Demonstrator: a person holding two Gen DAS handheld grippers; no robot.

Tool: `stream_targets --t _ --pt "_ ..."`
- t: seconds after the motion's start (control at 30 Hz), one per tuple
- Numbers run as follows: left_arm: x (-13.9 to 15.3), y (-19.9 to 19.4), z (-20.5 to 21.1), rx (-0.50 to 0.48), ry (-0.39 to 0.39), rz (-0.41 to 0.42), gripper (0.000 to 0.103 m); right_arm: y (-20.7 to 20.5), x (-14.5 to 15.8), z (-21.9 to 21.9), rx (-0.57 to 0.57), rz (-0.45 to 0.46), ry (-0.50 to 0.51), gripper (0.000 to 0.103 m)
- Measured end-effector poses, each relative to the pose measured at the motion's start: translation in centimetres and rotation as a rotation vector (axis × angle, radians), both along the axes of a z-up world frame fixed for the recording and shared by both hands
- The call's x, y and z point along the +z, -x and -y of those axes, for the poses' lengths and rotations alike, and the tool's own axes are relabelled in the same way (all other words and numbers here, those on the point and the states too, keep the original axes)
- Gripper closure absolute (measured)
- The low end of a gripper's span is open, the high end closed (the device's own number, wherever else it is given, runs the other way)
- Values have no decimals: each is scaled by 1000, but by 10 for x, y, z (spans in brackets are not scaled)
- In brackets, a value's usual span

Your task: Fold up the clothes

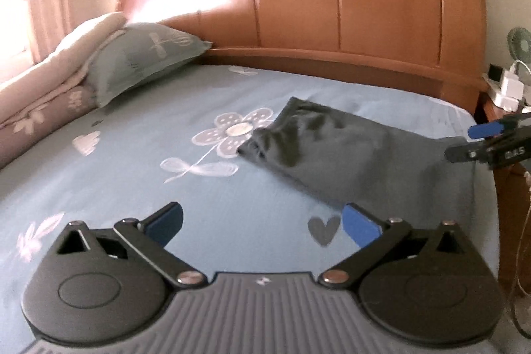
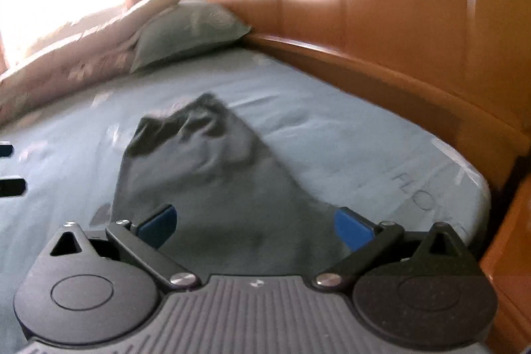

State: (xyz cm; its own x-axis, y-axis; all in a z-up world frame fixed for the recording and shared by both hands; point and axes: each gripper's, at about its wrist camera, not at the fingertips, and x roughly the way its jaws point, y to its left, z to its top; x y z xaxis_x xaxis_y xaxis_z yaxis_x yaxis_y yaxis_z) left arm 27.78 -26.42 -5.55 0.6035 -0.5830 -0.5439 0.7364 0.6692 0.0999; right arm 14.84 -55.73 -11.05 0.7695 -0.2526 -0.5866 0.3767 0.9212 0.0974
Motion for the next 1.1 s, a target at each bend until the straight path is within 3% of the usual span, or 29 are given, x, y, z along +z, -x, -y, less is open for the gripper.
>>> stream_targets --t 0.1,0.2,0.3,0.73,0.87,0.97,1.1 --pt "-4 14 -10 -4 23 -15 1 -11 -19 10 -64 -117 -51 0" --pt "-4 27 -16 -18 17 -32 1 -6 -8 0 -40 -106 -59 0" --pt "-4 45 -15 -25 -10 23 1 -1 5 -14 2 -103 -60 0" --pt "15 103 -23 151 48 73 1 39 27 -83 -3 -195 -22 0" --pt "25 114 -25 113 67 -1 1 45 34 -97 3 -191 -11 0" --pt "29 120 -23 110 33 -26 1 49 41 -101 28 -156 -15 0" --pt "32 125 -24 126 1 -47 1 46 42 -83 24 -29 -68 0"
